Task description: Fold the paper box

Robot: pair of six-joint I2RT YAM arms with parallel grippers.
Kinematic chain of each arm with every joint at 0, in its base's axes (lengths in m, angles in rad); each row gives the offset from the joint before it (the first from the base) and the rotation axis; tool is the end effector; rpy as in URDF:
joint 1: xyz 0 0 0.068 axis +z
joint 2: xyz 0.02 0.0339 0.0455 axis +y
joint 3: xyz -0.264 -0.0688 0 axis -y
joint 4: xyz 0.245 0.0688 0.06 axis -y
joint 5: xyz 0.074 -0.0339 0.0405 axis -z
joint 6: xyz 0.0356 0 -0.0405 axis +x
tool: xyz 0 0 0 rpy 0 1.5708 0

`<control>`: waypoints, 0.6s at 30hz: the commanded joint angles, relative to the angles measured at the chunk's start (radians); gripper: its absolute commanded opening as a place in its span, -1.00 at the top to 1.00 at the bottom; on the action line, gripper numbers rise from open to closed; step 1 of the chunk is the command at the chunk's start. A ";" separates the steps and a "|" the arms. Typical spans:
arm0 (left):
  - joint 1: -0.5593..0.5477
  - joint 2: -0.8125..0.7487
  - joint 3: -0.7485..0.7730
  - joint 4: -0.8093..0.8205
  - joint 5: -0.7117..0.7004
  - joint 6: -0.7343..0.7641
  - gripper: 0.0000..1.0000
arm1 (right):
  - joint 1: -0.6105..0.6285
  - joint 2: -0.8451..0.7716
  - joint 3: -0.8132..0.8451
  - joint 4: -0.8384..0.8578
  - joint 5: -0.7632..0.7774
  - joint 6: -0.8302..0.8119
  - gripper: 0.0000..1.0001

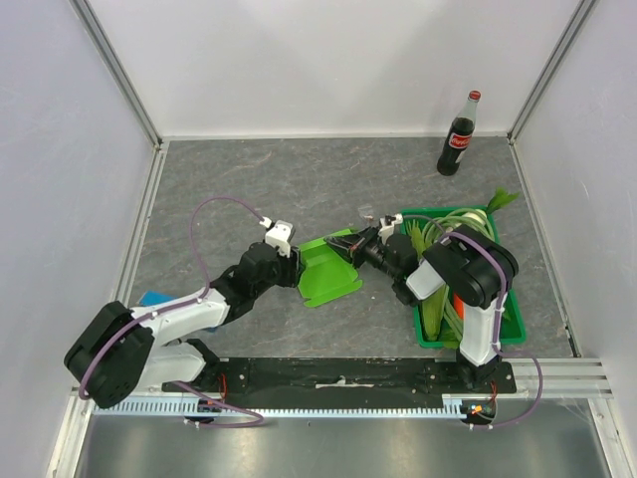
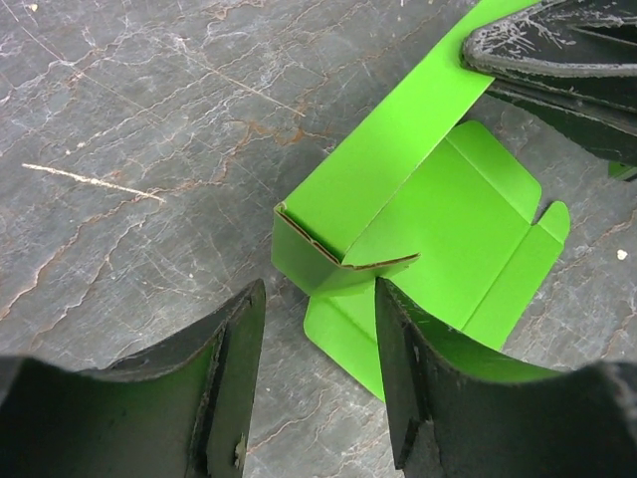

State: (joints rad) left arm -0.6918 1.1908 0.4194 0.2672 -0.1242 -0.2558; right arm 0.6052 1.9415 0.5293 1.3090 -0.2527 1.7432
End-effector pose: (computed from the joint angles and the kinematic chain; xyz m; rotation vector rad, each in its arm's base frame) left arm 0.1840 -0.1467 0.1781 0.3790 2.0677 -0.4496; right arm 0.2593 0.1902 0.1159 0.9256 1.8923 1.8435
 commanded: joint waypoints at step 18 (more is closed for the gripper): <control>-0.089 0.016 -0.111 0.214 -0.239 -0.057 0.03 | 0.080 0.069 -0.089 0.236 0.105 -0.022 1.00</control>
State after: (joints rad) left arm -0.7696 1.2148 0.3328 0.3779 -0.2871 -0.2802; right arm 0.6724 1.9755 0.4713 1.3777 -0.1608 1.7313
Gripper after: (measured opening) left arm 0.480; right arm 0.010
